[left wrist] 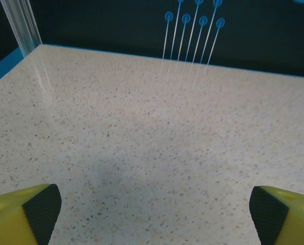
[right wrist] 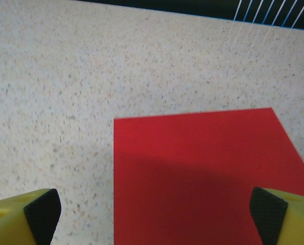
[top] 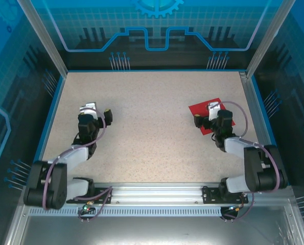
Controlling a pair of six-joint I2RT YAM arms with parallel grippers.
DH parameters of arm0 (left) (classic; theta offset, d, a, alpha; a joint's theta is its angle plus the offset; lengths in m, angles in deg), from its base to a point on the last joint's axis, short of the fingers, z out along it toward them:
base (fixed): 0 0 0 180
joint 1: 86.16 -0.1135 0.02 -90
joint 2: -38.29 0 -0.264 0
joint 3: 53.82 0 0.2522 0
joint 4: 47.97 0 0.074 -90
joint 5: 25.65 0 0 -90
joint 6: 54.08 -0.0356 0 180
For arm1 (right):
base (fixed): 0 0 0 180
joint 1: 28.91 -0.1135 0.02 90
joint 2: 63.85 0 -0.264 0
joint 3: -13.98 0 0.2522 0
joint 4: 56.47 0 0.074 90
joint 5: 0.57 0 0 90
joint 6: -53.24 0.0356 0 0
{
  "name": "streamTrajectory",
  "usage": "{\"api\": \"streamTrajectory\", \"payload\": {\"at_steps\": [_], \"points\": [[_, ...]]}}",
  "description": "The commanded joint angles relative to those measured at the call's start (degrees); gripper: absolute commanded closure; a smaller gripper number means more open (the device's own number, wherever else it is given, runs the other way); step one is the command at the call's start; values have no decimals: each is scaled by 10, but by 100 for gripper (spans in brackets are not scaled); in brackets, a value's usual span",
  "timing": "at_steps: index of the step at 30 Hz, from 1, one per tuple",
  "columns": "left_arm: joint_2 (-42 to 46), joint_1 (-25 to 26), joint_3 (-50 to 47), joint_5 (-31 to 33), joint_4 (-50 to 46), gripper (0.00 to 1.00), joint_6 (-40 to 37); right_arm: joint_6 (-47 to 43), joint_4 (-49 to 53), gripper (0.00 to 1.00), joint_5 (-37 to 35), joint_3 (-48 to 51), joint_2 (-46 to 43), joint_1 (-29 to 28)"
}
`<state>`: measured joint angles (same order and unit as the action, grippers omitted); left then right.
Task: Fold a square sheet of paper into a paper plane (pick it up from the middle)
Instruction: Move the square sheet of paper to the center of the table.
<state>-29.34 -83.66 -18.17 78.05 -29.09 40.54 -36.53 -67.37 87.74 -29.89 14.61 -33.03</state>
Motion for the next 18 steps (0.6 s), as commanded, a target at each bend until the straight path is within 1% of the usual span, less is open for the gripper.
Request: {"api": "streamTrajectory", "payload": {"at_steps": [1, 2, 4, 5, 6, 7, 9, 11, 12, 14, 16, 18], "points": [[63, -5, 31, -3, -152, 1, 74, 96, 248, 1, -22, -114, -33, -1], [82, -6, 46, 14, -210, 1, 116, 148, 315, 1, -38, -149, -27, 1], [114, -6, 70, 31, -294, 1, 190, 180, 390, 1, 13, -195, -7, 12], [130, -8, 76, 30, -324, 1, 223, 199, 400, 1, 52, -199, 4, 20], [142, -10, 75, 2, -328, 1, 223, 215, 392, 1, 95, -196, 11, 28], [151, -11, 74, -35, -332, 1, 225, 247, 387, 1, 114, -190, 22, 34], [159, -11, 86, -86, -365, 1, 252, 268, 374, 1, 130, -184, 40, 39], [151, -11, 104, -149, -393, 1, 255, 279, 391, 1, 135, -199, 73, 39], [144, -11, 109, -177, -397, 1, 258, 278, 416, 1, 136, -229, 93, 38], [132, -11, 114, -238, -391, 1, 261, 270, 437, 1, 143, -255, 132, 37], [123, -10, 110, -275, -372, 1, 269, 287, 443, 1, 127, -264, 152, 37], [110, -6, 110, -291, -361, 1, 272, 301, 453, 1, 113, -274, 169, 36]]}}
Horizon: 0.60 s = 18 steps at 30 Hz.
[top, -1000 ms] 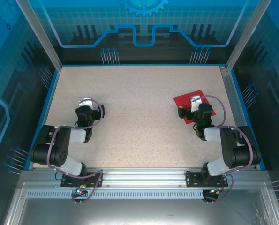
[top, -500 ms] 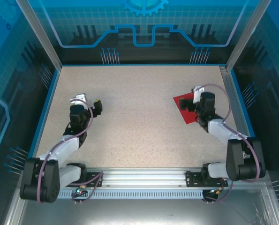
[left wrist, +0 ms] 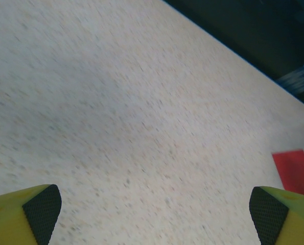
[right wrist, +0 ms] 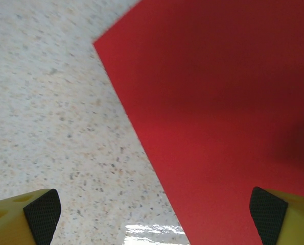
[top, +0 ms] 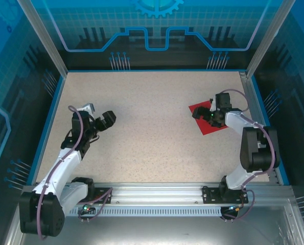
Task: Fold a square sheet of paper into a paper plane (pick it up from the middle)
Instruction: Move the square sheet of paper to the center of the table.
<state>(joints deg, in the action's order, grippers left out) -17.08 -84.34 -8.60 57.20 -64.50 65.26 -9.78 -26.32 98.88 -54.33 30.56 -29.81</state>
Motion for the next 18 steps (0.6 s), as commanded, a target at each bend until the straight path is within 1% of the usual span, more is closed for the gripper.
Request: {"api": "streamTrajectory", "payload": {"at_steps": [1, 4, 6, 9, 13, 18], "points": [[-20, 3, 16, -87, -6, 1, 24, 43, 45, 1, -3, -34, 19, 4], [-39, 9, 23, -95, -12, 1, 20, 58, 58, 3, -6, -52, 48, -4], [-48, 14, 24, -98, -12, 1, 21, 69, 80, 3, -27, -61, 61, -18], [-53, 23, 16, -98, -15, 1, 21, 90, 88, 3, -32, -60, 70, -50], [-53, 29, 2, -98, -14, 1, 21, 131, 83, 2, -25, -56, 79, -113], [-48, 34, -8, -99, -25, 1, 20, 229, 45, 2, -34, -40, 99, -219]]}}
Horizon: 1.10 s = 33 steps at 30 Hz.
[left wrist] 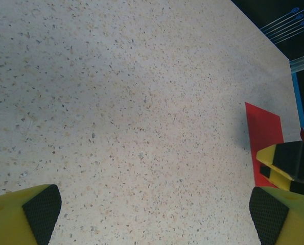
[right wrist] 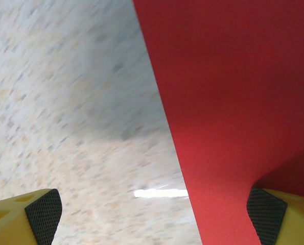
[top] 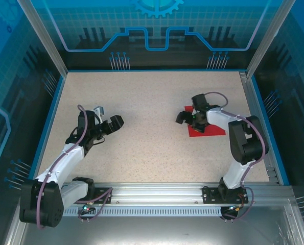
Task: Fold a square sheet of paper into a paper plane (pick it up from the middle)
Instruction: Move the square sheet of paper to the center of the table.
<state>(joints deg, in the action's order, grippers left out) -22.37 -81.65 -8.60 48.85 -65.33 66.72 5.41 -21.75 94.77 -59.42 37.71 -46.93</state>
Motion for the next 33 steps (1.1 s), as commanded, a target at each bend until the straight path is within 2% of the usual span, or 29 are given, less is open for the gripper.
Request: {"api": "streamTrajectory", "payload": {"at_steps": [1, 4, 6, 9, 13, 17, 22, 28, 33], "points": [[6, 9, -10, -17, -17, 1, 7, 90, -16, 2, 9, 10, 30, -74], [6, 18, -12, -24, -15, 1, 5, 87, 2, 1, -11, -36, 52, -140], [5, 24, -12, -26, -16, 1, 6, 70, 37, 1, -35, -71, 56, -161], [4, 37, -11, -38, -14, 1, 6, 41, 52, 1, -67, -79, 19, -156], [-2, 60, -12, -42, -5, 1, 12, -26, 74, 1, -110, -75, -23, -109], [-12, 85, -17, -37, 24, 1, 29, -68, 59, 1, -44, -67, 3, -37], [-31, 100, -5, -35, 35, 1, 30, -79, 35, 1, -12, -44, 28, -2], [-42, 114, -11, -28, 52, 1, 40, -63, 22, 1, -1, -17, 46, -29], [-58, 123, -9, -25, 69, 1, 44, -34, 3, 1, -4, 1, 57, -98]]}}
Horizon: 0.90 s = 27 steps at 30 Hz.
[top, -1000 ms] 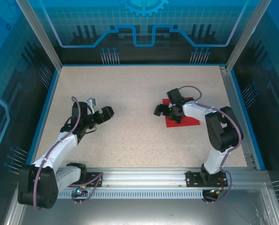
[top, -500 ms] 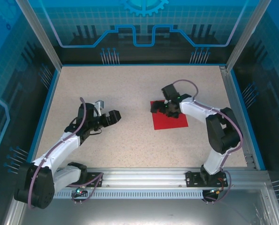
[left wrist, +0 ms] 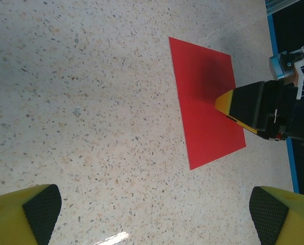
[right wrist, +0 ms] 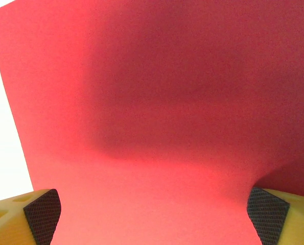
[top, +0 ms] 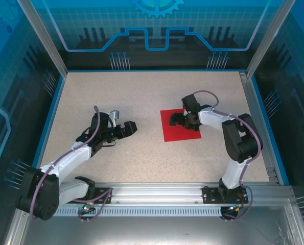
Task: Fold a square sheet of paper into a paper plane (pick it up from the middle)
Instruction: Move the square sheet of paper to the center of the table.
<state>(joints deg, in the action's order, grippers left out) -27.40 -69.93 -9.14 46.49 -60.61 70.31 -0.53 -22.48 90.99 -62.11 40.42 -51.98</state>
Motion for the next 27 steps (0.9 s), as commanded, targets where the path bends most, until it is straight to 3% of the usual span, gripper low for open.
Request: {"api": "streamTrajectory", "payload": {"at_steps": [1, 7, 18, 23, 27], "points": [[-12, 8, -1, -1, 23, 1, 9, 28, 10, 1, 29, 26, 33, -64], [-31, 12, 12, 5, 24, 1, 3, 70, 30, 1, 4, -2, 58, -118], [-44, 13, 10, 6, 26, 1, -5, 192, 33, 2, -36, 2, 25, -120], [-44, 13, 11, 11, 24, 1, -7, 333, -34, 2, -55, 78, 28, -147], [-40, 13, 11, 12, 22, 1, -9, 392, -22, 1, -92, 77, 18, -176]]}}
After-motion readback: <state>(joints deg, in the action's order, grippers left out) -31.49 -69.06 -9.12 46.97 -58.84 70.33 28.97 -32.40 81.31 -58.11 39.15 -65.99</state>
